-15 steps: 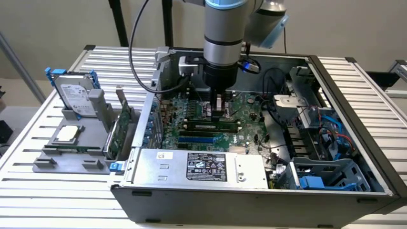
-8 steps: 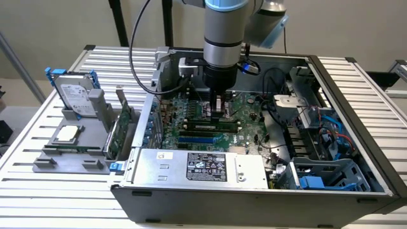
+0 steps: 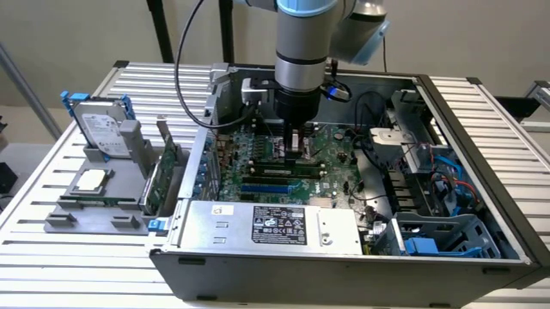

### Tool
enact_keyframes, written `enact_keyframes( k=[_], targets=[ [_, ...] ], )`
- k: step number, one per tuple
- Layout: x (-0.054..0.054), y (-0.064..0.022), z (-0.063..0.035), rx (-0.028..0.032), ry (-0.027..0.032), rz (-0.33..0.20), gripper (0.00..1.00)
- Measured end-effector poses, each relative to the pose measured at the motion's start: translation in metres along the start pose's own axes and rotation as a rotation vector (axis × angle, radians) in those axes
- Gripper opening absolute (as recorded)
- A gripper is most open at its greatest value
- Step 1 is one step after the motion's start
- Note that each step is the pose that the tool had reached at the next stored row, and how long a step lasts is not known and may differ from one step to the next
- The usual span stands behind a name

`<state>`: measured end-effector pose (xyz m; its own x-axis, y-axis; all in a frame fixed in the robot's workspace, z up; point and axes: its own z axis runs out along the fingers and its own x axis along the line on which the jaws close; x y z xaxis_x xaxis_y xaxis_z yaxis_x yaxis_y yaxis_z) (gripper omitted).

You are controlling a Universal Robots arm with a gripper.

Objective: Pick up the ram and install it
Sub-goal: 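Press down the ram until it locks into place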

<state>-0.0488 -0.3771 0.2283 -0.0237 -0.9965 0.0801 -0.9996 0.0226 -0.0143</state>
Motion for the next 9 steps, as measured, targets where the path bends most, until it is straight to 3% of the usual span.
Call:
enact_keyframes(
  k=[5, 9],
  targets=[
    [0.0012, -0.0002, -0.0120, -0.0034, 0.0021, 0.000, 0.00],
    [0.0012, -0.0003, -0.0124, -0.0032, 0.0019, -0.001, 0.00]
  ],
)
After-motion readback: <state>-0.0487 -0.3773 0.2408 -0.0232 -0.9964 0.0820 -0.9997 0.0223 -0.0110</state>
